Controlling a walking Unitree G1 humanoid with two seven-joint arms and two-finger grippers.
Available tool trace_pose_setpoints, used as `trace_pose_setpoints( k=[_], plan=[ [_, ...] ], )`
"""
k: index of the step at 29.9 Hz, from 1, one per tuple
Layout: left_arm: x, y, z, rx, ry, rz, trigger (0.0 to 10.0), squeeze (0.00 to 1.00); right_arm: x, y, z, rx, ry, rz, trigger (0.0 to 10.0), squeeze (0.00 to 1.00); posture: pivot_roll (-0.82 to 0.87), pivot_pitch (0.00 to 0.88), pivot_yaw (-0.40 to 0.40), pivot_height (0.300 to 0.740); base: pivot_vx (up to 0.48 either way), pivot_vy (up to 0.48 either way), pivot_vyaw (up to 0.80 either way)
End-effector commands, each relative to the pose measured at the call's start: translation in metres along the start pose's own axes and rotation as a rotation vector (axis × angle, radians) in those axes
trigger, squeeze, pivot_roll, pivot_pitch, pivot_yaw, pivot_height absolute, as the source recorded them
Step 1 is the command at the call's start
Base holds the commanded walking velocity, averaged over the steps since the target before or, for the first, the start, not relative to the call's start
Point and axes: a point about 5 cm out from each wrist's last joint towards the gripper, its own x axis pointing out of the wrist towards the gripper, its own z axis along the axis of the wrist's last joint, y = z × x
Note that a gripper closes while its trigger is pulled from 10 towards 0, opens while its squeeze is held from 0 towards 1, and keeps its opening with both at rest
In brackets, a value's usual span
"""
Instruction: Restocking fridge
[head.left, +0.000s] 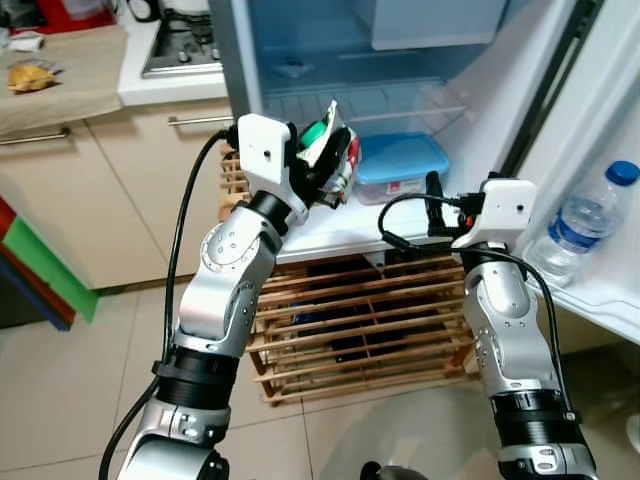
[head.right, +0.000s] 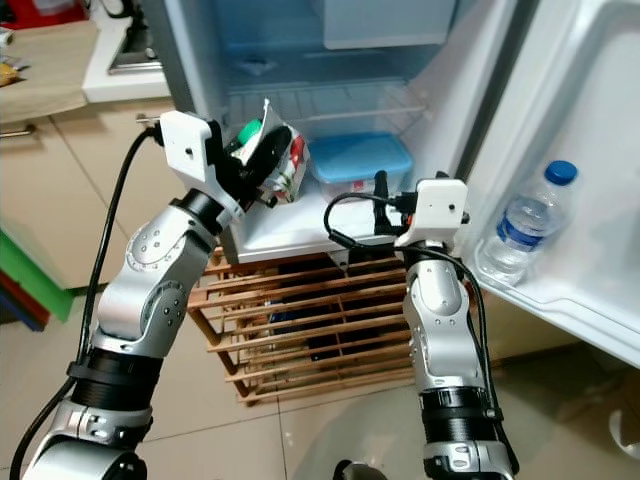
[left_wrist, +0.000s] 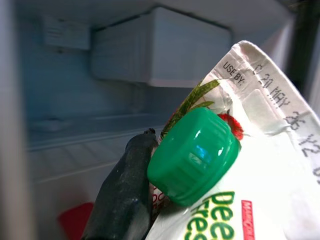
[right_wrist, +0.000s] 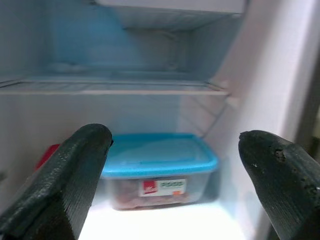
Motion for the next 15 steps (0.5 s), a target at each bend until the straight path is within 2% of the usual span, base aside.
trace_pose_setpoints(
  k=[1, 3, 5, 12, 15],
  plan=[
    [0.002, 0.002, -0.001, 0.015, 0.015, 0.012, 10.0, 0.0, -0.01, -0.004, -0.007, 0.008, 0.039, 0.02, 10.0, 0.0, -0.13, 0.0, 0.059, 0.74, 0.0, 0.0, -0.69],
    [0.002, 0.003, -0.002, 0.013, 0.02, 0.02, 10.0, 0.0, -0.015, -0.004, -0.01, -0.005, 0.047, 0.033, 10.0, 0.0, -0.13, 0.0, 0.063, 0.74, 0.0, 0.0, -0.69],
    [0.002, 0.006, -0.004, 0.004, 0.03, 0.039, 10.0, 0.0, -0.023, -0.002, -0.016, -0.019, 0.061, 0.059, 10.0, 0.0, -0.14, 0.0, 0.07, 0.74, 0.0, 0.0, 0.0],
    [0.005, 0.019, -0.015, -0.005, 0.101, 0.128, 10.0, 0.0, -0.02, 0.001, -0.012, -0.02, 0.044, 0.055, 10.0, 0.0, -0.16, 0.0, 0.082, 0.74, 0.0, 0.0, 0.0],
    [0.006, 0.02, -0.016, -0.001, 0.103, 0.124, 10.0, 0.0, -0.019, 0.001, -0.011, -0.02, 0.045, 0.057, 10.0, 0.0, -0.16, 0.0, 0.081, 0.74, 0.319, 0.0, 0.0]
  ],
)
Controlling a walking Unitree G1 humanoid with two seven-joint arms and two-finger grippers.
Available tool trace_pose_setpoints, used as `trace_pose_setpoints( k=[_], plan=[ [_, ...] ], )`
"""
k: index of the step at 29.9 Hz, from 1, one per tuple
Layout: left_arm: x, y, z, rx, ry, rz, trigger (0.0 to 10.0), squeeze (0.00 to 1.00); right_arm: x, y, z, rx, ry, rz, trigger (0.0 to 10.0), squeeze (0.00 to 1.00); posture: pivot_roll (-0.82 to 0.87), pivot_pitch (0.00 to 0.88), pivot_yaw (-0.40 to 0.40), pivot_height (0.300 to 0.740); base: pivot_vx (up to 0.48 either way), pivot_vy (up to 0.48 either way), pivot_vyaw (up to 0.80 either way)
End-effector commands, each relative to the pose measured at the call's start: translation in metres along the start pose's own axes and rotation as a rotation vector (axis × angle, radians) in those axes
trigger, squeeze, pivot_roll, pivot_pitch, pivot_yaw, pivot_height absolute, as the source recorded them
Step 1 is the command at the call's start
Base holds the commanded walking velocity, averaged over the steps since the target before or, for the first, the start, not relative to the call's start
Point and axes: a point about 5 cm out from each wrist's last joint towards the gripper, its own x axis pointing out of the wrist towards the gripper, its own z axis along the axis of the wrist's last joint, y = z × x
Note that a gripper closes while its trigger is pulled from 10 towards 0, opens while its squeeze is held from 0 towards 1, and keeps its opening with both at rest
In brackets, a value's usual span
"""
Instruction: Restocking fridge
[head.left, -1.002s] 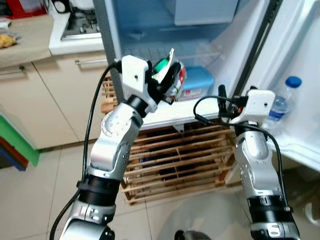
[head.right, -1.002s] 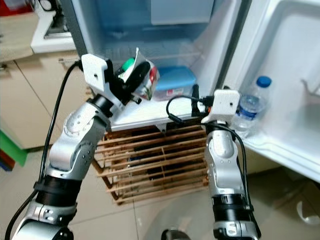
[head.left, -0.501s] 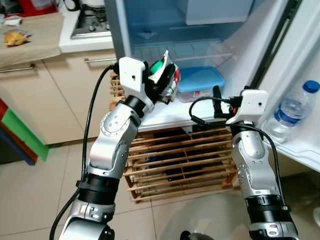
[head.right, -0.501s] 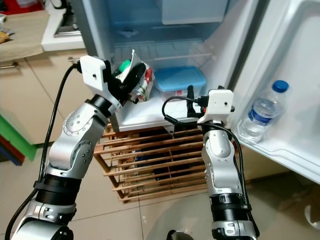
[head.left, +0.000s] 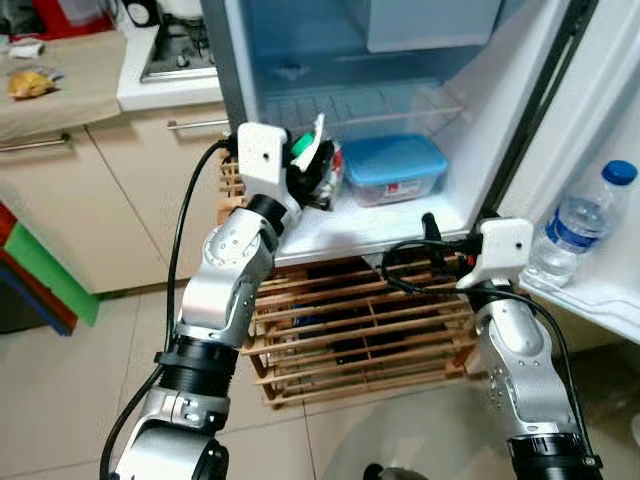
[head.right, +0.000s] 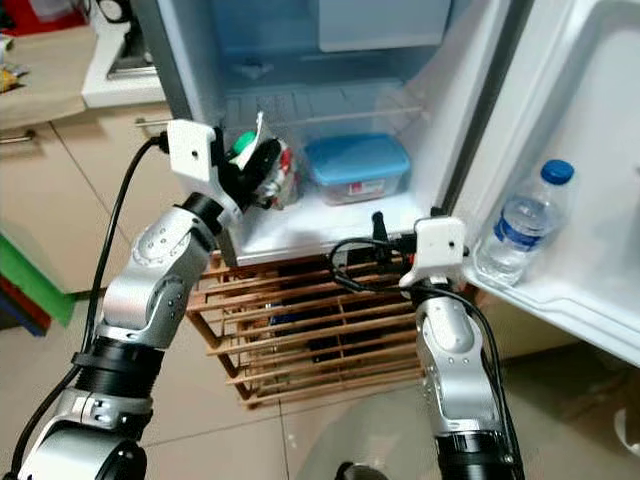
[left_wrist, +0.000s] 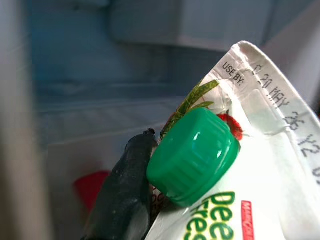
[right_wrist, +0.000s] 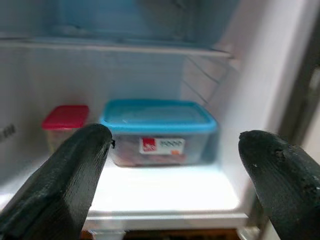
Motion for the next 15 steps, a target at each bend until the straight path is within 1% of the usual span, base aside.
trace_pose_setpoints(
  k=[1, 4, 8, 12, 13, 15],
  plan=[
    [0.005, -0.001, 0.007, 0.031, -0.015, -0.007, 10.0, 0.0, 0.001, -0.001, 0.007, 0.0, -0.027, 0.003, 10.0, 0.0, -0.15, 0.0, 0.08, 0.74, 0.458, 0.0, 0.0],
    [0.006, -0.004, 0.006, 0.051, -0.008, -0.024, 10.0, 0.0, 0.001, -0.002, 0.006, 0.0, -0.027, 0.002, 10.0, 0.0, -0.15, 0.0, 0.079, 0.74, 0.458, 0.0, 0.0],
    [0.007, -0.019, 0.0, 0.123, 0.012, -0.115, 10.0, 0.0, -0.001, 0.002, 0.004, 0.005, -0.018, 0.018, 10.0, 0.0, -0.15, 0.0, 0.078, 0.74, 0.465, 0.0, 0.0],
    [0.007, -0.023, -0.002, 0.124, 0.017, -0.137, 10.0, 0.0, -0.001, 0.004, 0.004, 0.007, -0.017, 0.021, 10.0, 0.0, -0.15, 0.0, 0.079, 0.74, 0.428, 0.0, 0.0],
    [0.007, -0.024, -0.003, 0.134, 0.027, -0.142, 10.0, 0.0, -0.001, 0.004, 0.004, 0.008, -0.016, 0.022, 10.0, 0.0, -0.15, 0.0, 0.08, 0.74, 0.337, -0.337, 0.0],
    [0.007, -0.024, -0.004, 0.124, 0.03, -0.137, 10.0, 0.0, -0.001, 0.005, 0.003, 0.01, -0.014, 0.024, 10.0, 0.0, -0.15, 0.0, 0.08, 0.74, 0.0, 0.0, 0.0]
  ],
)
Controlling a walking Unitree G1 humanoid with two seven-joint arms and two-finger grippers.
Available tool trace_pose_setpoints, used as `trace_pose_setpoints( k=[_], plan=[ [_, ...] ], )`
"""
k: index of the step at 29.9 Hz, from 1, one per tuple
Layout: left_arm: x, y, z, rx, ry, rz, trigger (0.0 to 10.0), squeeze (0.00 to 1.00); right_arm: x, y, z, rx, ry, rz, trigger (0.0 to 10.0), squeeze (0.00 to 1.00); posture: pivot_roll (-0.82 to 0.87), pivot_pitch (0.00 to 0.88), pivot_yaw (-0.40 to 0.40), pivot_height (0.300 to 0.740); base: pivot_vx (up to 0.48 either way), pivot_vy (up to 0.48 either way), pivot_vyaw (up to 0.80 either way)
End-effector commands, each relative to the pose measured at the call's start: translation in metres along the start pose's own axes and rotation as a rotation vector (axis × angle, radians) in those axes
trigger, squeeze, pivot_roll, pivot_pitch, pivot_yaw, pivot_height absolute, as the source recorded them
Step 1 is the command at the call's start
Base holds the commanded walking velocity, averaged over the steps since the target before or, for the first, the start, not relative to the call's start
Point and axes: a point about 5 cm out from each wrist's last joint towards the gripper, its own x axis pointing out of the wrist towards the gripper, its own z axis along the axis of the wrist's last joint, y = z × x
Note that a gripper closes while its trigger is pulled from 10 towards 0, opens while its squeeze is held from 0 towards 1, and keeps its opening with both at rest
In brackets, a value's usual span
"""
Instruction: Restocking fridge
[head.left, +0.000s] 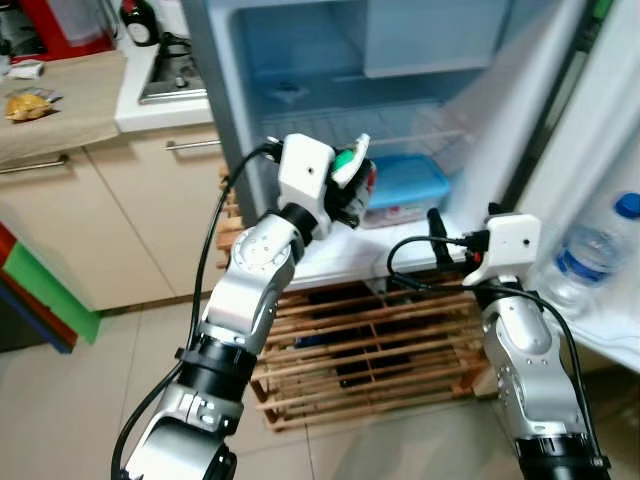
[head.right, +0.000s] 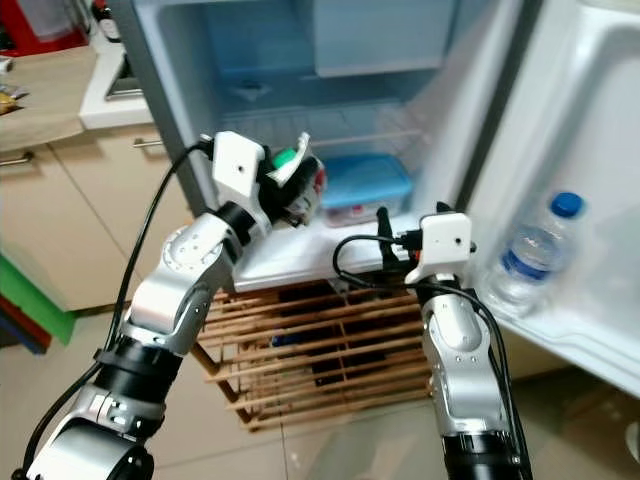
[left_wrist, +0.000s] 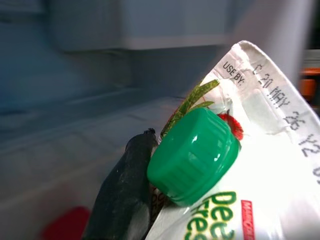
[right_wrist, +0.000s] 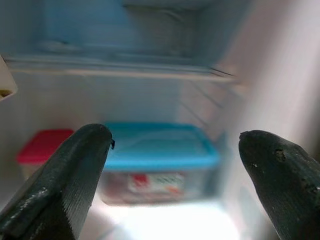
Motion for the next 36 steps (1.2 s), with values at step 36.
trace_pose_setpoints(
  k=[36],
  plan=[
    [0.079, -0.02, 0.013, -0.119, 0.021, 0.119, 10.0, 0.0, -0.064, 0.023, -0.005, 0.055, 0.091, -0.053, 10.0, 0.0, -0.35, 0.159, 0.178, 0.74, 0.0, 0.0, 0.0]
  ],
)
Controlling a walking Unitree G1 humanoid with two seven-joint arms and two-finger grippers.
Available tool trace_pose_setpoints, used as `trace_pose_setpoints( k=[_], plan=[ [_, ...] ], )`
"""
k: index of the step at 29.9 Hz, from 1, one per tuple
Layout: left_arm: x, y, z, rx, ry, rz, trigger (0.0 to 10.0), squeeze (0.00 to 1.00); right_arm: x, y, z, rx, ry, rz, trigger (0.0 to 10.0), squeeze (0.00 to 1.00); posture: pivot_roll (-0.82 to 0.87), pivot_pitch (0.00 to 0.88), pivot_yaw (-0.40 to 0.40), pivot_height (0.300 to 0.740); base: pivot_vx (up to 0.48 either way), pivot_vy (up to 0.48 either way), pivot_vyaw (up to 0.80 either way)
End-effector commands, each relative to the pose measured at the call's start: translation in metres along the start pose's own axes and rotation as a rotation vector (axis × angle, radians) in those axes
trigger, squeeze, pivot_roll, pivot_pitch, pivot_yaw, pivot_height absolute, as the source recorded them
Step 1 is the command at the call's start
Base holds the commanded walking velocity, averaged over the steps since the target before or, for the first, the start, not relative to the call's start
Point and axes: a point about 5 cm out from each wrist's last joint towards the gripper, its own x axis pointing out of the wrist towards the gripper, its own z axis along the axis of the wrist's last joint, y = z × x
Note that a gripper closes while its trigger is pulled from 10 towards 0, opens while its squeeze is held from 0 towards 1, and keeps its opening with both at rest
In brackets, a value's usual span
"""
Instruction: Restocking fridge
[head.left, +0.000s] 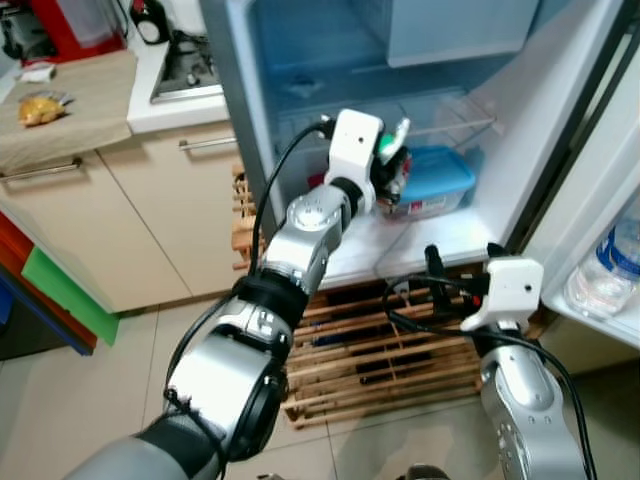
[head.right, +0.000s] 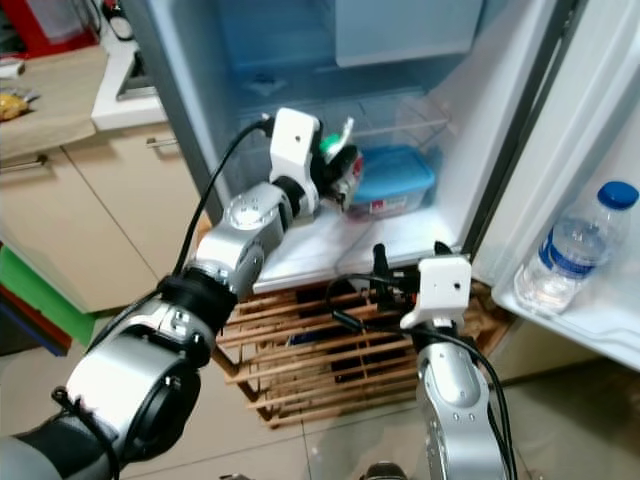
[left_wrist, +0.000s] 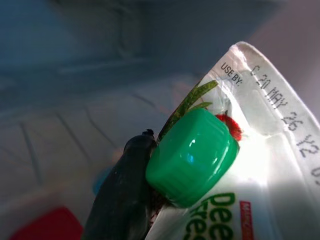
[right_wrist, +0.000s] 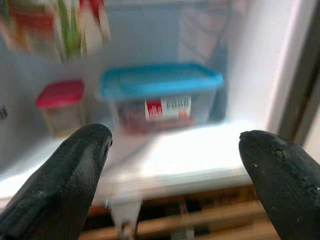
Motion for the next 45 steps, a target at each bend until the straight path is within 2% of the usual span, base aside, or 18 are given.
trace_pose_setpoints(
  k=[1, 3, 6, 9, 15, 19, 21, 23, 24, 26, 31, 33, 35, 37, 38, 39, 43, 45],
  plan=[
    [0.004, -0.003, 0.01, -0.021, -0.057, 0.021, 10.0, 0.0, -0.007, 0.009, 0.004, 0.004, -0.001, 0.009, 10.0, 0.0, -0.36, 0.181, 0.182, 0.74, 0.0, 0.0, 0.0],
    [0.006, -0.002, 0.018, -0.052, -0.101, 0.02, 10.0, 0.0, -0.017, 0.012, 0.002, 0.012, 0.024, -0.001, 10.0, 0.0, -0.37, 0.198, 0.186, 0.74, 0.0, 0.0, 0.0],
    [0.007, -0.003, 0.021, -0.053, -0.114, 0.028, 10.0, 0.0, -0.024, 0.014, 0.002, 0.014, 0.039, -0.004, 10.0, 0.0, -0.38, 0.209, 0.187, 0.74, 0.0, 0.0, 0.0],
    [0.01, -0.003, 0.032, -0.038, -0.171, 0.062, 10.0, 0.0, -0.034, 0.013, 0.002, 0.013, 0.064, -0.02, 10.0, 0.0, -0.4, 0.238, 0.188, 0.74, 0.0, 0.0, 0.0],
    [0.009, 0.016, 0.057, 0.009, -0.295, 0.234, 10.0, 0.0, -0.05, 0.011, 0.003, 0.006, 0.1, -0.045, 10.0, 0.0, -0.43, 0.273, 0.181, 0.74, 0.0, 0.0, 0.0],
    [0.009, 0.025, 0.066, 0.008, -0.317, 0.264, 10.0, 0.0, -0.056, 0.011, 0.004, 0.003, 0.117, -0.05, 10.0, 0.0, -0.44, 0.284, 0.179, 0.74, 0.0, 0.0, 0.0],
    [0.011, 0.023, 0.062, -0.002, -0.279, 0.225, 10.0, 0.0, -0.057, 0.012, 0.004, 0.004, 0.131, -0.05, 10.0, 0.0, -0.43, 0.286, 0.18, 0.74, 0.0, 0.0, 0.0],
    [0.011, 0.019, 0.043, -0.025, -0.188, 0.203, 10.0, 0.0, -0.058, 0.013, 0.004, 0.006, 0.138, -0.05, 10.0, 0.0, -0.43, 0.295, 0.18, 0.74, 0.0, 0.0, 0.0],
    [0.011, 0.019, 0.043, -0.025, -0.188, 0.203, 10.0, 0.0, -0.058, 0.013, 0.004, 0.006, 0.138, -0.05, 10.0, 0.0, -0.43, 0.295, 0.18, 0.74, 0.0, 0.0, 0.0],
    [0.007, 0.019, 0.024, -0.035, -0.127, 0.22, 10.0, 0.0, -0.06, 0.015, 0.005, 0.009, 0.142, -0.047, 10.0, 0.0, -0.43, 0.309, 0.179, 0.74, 0.0, 0.0, 0.0],
    [-0.001, 0.029, 0.019, 0.002, -0.179, 0.346, 10.0, 0.0, -0.068, 0.013, 0.006, 0.0, 0.172, -0.048, 10.0, 0.0, -0.45, 0.328, 0.16, 0.74, 0.0, 0.0, 0.0],
    [-0.001, 0.027, 0.018, -0.012, -0.184, 0.35, 10.0, 0.0, -0.072, 0.011, 0.007, -0.007, 0.177, -0.043, 10.0, 0.0, -0.47, 0.34, 0.15, 0.74, 0.0, 0.0, 0.0],
    [-0.001, 0.013, 0.017, -0.01, -0.221, 0.3, 10.0, 0.0, -0.075, 0.008, 0.008, -0.016, 0.186, -0.052, 10.0, 0.0, -0.48, 0.345, 0.145, 0.74, 0.0, 0.0, 0.0],
    [-0.001, 0.009, 0.017, -0.009, -0.231, 0.285, 10.0, 0.0, -0.075, 0.006, 0.008, -0.016, 0.188, -0.057, 10.0, 0.0, -0.48, 0.345, 0.145, 0.74, 0.0, 0.0, 0.0],
    [-0.002, 0.003, 0.018, 0.003, -0.266, 0.243, 10.0, 0.0, -0.075, 0.006, 0.008, -0.016, 0.19, -0.063, 10.0, 0.0, -0.47, 0.347, 0.147, 0.74, 0.0, 0.0, 0.0],
    [-0.002, 0.003, 0.018, 0.003, -0.266, 0.243, 10.0, 0.0, -0.075, 0.006, 0.008, -0.016, 0.19, -0.063, 10.0, 0.0, -0.47, 0.347, 0.147, 0.74, 0.0, 0.0, 0.0],
    [-0.018, -0.008, 0.043, 0.201, -0.535, 0.172, 10.0, 0.0, -0.073, 0.009, 0.006, -0.009, 0.195, -0.058, 10.0, 0.0, -0.45, 0.345, 0.15, 0.74, 0.0, 0.0, 0.0],
    [-0.026, -0.012, 0.054, 0.266, -0.632, 0.15, 10.0, 0.0, -0.073, 0.009, 0.005, -0.007, 0.198, -0.056, 10.0, 0.0, -0.44, 0.343, 0.151, 0.74, 0.0, 0.0, 0.0]
  ],
)
